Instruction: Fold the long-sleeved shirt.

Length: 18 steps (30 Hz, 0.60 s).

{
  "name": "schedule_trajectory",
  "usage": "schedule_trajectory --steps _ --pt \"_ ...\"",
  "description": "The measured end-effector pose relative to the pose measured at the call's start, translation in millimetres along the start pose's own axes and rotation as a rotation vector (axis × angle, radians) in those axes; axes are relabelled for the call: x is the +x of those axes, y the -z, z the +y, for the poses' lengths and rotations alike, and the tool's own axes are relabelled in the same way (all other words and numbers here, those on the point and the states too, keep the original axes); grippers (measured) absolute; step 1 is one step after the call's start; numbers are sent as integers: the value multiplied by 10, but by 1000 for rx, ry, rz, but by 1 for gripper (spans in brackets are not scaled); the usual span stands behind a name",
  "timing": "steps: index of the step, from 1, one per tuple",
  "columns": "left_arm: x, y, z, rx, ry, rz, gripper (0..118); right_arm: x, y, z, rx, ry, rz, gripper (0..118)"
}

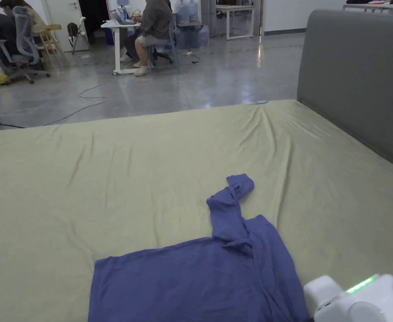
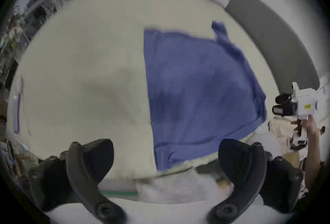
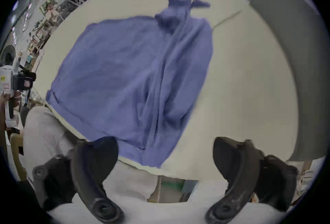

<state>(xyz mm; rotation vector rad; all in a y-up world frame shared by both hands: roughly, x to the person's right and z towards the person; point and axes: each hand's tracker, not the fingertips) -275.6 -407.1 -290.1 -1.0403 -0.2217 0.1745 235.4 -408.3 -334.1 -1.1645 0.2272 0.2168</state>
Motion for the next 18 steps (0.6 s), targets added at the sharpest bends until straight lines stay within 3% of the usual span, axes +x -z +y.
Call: schedule_trajectory --steps 4,5,6,7,8,9,10,13,15,18 --pt "155 -337 36 163 -86 -70 115 133 -566 112 186 115 71 108" --pt "251 -348 32 146 -114 -93 107 149 -599 116 210 152 100 108" --pt "307 -299 6 94 -108 -116 107 152 -601 114 219 190 142 107" --pt "376 -227 -24 48 -93 -124 100 147 -567 97 225 223 178 105" --pt "454 -155 -45 29 -88 -77 79 134 -518 76 239 235 202 95" --pt "464 7 -51 8 -80 -15 27 95 -455 68 242 245 216 63" --pt "509 77 -72 13 -83 6 0 45 -354 83 217 244 201 0" --pt "565 243 59 -28 -97 -136 0 3 3 119 166 205 191 0" --pt "594 308 193 -24 -86 -115 0 11 84 209 161 204 196 0" --pt "587 404 409 -3 -40 -67 0 -6 163 345 142 148 116 0"
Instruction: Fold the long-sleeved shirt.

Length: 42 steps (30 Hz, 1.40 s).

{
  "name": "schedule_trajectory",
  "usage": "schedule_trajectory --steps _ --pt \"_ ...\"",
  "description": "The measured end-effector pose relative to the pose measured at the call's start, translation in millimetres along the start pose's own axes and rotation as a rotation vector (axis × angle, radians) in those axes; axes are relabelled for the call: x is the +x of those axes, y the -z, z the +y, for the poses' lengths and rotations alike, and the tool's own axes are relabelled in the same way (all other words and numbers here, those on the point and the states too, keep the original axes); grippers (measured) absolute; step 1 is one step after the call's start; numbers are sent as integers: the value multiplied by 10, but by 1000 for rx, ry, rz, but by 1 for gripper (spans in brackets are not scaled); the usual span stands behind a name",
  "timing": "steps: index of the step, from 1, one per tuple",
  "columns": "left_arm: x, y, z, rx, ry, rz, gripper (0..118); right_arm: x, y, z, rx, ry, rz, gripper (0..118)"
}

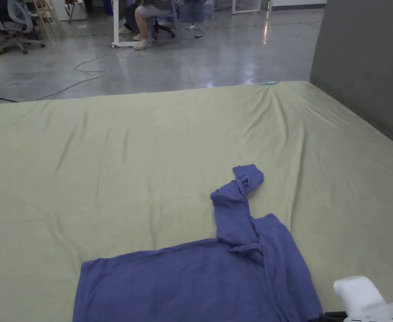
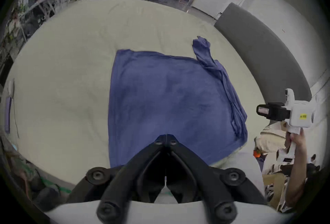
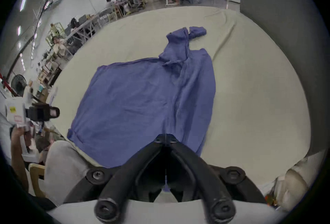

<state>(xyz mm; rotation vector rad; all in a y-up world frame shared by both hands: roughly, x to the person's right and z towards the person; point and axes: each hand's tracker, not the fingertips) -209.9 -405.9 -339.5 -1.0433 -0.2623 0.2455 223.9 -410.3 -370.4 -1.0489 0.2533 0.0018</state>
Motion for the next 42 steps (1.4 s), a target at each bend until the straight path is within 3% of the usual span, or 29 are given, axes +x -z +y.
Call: schedule_trajectory --steps 5,6,8,9,15,17,20,21,22,23,24,25,26,27,29,33,34,35,36,37,38,39,40,42 --pt "-167 349 485 10 0 -10 0 -7 46 -108 -34 21 -16 0" --pt "-216 449 641 22 2 -5 5 -2 46 -146 -50 30 -13 0" --pt "-317 690 998 49 64 82 104 59 103 -225 -71 42 -20 0" --pt "-402 881 1198 42 78 126 118 82 107 -248 -88 46 -29 0" --pt "-967 1912 1914 -46 102 342 114 201 82 -357 -141 62 -62 0" --pt "-1020 2201 1876 -123 145 370 89 242 124 -401 -171 66 -79 0" --pt "-821 2124 1756 -87 274 407 87 263 160 -443 -218 74 -116 0" --pt "-730 2096 1761 -121 308 397 74 278 174 -453 -227 80 -125 0" --pt "-608 2092 1752 -135 327 404 40 297 196 -455 -232 98 -127 0" --pt "-479 2009 1751 -124 364 429 12 328 209 -453 -238 127 -142 10" --pt "-392 2000 1724 -124 431 426 0 360 214 -453 -219 165 -168 46" --pt "-344 1994 1704 -141 440 412 0 368 231 -451 -184 186 -157 97" --pt "-339 1963 1703 -134 418 399 0 372 231 -447 -172 160 -138 117" --pt "-282 1841 1723 -129 365 342 0 364 227 -434 -146 146 -117 118" --pt "-312 1692 1749 -89 265 287 0 332 299 -414 -198 148 -101 118" --pt "-333 1327 1860 -53 239 270 0 124 656 -520 -319 62 -67 114" --pt "-337 1258 1890 -49 235 265 0 81 761 -552 -352 50 -73 92" --pt "-339 1195 1912 -40 230 264 0 45 824 -578 -378 30 -97 86" --pt "-343 1126 1919 -34 231 266 0 2 824 -589 -359 -34 -187 84" --pt "-349 1061 1922 -30 230 265 0 -32 725 -580 -308 -65 -137 62" --pt "-361 996 1923 -24 221 259 0 -46 646 -552 -302 -75 -123 26" --pt "-392 947 1966 -19 197 233 0 -20 513 -525 -255 -28 -87 6" --pt "-415 852 1980 -8 160 197 0 38 377 -506 -202 37 -46 6" --pt "-443 634 2037 12 99 158 0 112 52 -405 -93 76 -36 6"
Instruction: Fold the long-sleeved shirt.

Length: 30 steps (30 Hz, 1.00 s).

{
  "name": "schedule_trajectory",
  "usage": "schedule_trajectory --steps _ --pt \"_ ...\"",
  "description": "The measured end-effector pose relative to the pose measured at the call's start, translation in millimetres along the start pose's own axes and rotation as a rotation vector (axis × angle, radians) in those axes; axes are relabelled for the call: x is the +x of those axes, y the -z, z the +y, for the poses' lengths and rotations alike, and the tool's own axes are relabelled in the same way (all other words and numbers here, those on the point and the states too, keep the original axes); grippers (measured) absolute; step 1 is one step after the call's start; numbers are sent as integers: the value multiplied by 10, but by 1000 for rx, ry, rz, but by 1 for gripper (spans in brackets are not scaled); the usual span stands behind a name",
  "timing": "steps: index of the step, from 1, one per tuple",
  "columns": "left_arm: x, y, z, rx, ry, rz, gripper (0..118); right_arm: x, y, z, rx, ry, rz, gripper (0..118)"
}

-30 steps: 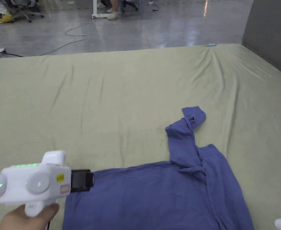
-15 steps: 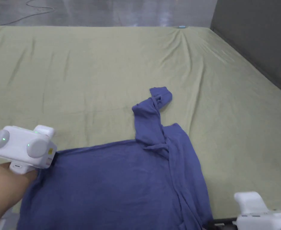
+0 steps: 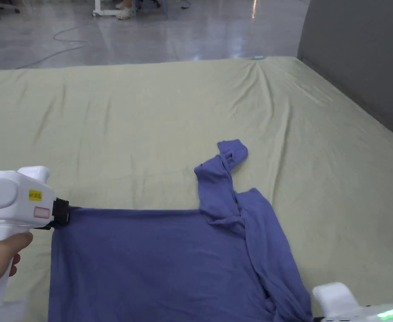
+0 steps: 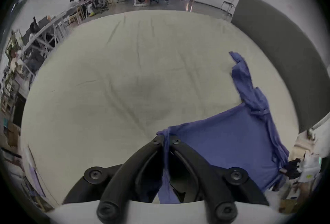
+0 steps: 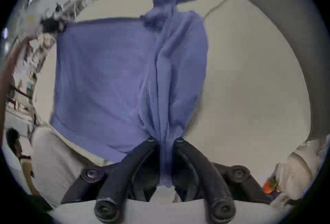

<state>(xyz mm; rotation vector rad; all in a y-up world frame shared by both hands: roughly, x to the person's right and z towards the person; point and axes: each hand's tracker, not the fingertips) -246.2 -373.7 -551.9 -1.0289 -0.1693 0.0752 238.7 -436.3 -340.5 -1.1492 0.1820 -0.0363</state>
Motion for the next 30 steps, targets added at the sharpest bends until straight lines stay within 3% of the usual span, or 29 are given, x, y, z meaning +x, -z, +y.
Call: schedule_trajectory --steps 3,6,8,10,13,16,19,20,22,25,30 --pt "-12 -398 146 59 0 -54 0 122 -545 322 140 42 33 6" --pt "10 -885 445 146 -10 -92 0 183 -1176 914 296 -42 -45 6" --pt "14 -1215 691 213 -6 -88 0 236 -1542 1366 392 -55 -58 6" --pt "-1 -1510 1001 275 -23 -92 0 269 -1899 1853 452 -82 -74 6" --pt "-64 -1909 1525 341 -82 -127 0 196 -2377 2635 534 -168 -173 6" --pt "-107 -2276 2038 407 -137 -131 0 128 -2739 3360 584 -179 -223 6" --pt "-53 -2549 2532 439 -86 -4 0 90 -3032 3996 617 -157 -225 6" --pt "-29 -2624 2648 454 -86 24 0 94 -3094 4164 621 -114 -182 6" --pt "-93 -2736 2963 504 -139 -18 0 27 -3201 4495 622 -98 -171 6" --pt "-4 -2896 3204 555 -141 -3 0 -99 -3251 4885 653 -117 -256 6" --pt "-41 -2978 3466 608 -189 -17 0 -103 -3252 5277 666 -42 -233 6"
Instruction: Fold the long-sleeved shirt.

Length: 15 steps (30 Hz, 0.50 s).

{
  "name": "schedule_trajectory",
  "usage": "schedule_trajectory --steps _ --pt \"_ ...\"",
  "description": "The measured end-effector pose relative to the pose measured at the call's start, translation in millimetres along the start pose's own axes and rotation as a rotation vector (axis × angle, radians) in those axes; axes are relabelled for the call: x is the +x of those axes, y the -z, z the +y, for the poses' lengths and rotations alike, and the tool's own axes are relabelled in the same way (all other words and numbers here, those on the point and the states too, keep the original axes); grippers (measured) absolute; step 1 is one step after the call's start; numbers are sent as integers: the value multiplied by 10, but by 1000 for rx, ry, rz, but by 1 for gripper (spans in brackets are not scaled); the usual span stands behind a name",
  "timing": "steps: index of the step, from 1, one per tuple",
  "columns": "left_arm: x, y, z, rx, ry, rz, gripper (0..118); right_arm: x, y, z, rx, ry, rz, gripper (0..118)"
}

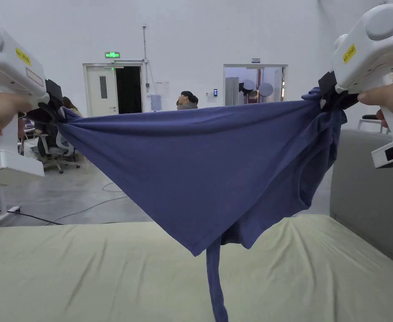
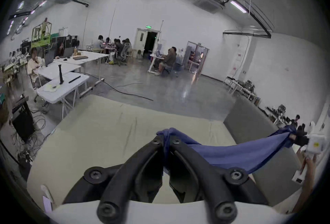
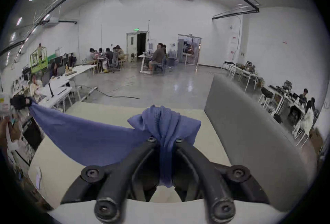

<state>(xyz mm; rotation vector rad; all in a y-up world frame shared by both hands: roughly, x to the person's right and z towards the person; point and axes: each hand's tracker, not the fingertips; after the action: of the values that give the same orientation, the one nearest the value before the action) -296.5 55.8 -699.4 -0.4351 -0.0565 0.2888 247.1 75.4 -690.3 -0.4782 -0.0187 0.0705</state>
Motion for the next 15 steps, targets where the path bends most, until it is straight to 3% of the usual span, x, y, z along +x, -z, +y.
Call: schedule_trajectory --steps 8,15 --pt "-181 475 -434 -52 -9 -17 0 17 606 -420 -91 21 -15 6" --pt "-672 1301 -1942 -319 -39 27 0 -28 1591 -2043 -370 54 50 6"
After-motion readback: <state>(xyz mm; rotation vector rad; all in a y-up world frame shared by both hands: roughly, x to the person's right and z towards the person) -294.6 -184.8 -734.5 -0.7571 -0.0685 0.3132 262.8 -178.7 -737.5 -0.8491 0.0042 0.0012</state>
